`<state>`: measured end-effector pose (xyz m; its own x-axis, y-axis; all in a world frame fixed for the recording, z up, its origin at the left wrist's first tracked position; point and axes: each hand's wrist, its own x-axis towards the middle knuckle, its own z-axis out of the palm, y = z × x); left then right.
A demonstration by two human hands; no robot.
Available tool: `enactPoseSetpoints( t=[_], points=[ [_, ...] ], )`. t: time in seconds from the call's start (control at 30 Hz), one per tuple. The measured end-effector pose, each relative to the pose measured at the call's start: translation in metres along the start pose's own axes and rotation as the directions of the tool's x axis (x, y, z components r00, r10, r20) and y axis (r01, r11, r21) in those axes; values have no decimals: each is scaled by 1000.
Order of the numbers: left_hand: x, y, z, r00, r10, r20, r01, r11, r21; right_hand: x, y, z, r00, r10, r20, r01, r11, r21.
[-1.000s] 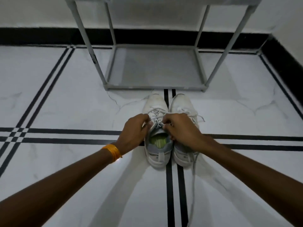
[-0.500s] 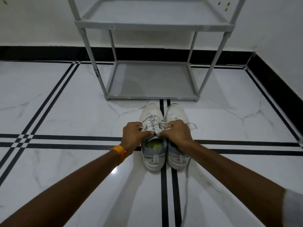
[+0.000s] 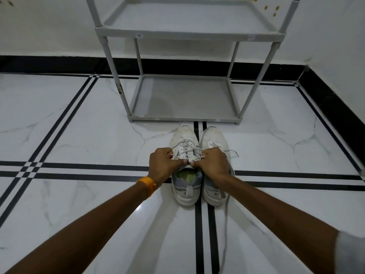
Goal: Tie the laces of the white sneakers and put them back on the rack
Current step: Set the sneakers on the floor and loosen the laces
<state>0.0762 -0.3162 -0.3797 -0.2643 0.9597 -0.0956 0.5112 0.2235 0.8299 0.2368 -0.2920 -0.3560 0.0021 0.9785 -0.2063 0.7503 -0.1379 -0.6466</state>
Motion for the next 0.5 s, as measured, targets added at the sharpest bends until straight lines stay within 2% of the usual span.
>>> enactPoseSetpoints(
  t=[0.07, 0.13, 0.2, 0.27, 0.37, 0.4, 0.47, 0.5],
  points=[
    [2, 4, -12, 995, 94, -9, -91, 980, 176, 2, -6, -14, 999, -39, 30, 41, 998, -41],
    [7, 13, -33, 974, 223, -27, -194, 894, 403, 8, -14, -35, 995, -73, 73, 82, 988, -129],
    [11, 28, -59, 942, 335, -37, -270, 815, 512, 15, -23, -61, 994, -100, 53, 109, 969, -222],
    [16, 48, -84, 912, 409, -35, -351, 822, 448, 20, -34, -88, 990, -141, -2, 138, 972, -191],
    [16, 87, -104, 913, 389, 126, -398, 916, 52, 19, -58, -124, 975, -218, -28, 220, 968, 122],
    [15, 98, -103, 900, 391, 192, -394, 919, -23, 19, -66, -132, 970, -242, -32, 243, 946, 213],
    [15, 114, -96, 815, 504, 285, -536, 844, 39, 19, -83, -143, 955, -296, -34, 293, 911, 289],
    [15, 119, -90, 743, 583, 330, -647, 751, 129, 20, -90, -144, 940, -339, -30, 332, 898, 289]
  ],
)
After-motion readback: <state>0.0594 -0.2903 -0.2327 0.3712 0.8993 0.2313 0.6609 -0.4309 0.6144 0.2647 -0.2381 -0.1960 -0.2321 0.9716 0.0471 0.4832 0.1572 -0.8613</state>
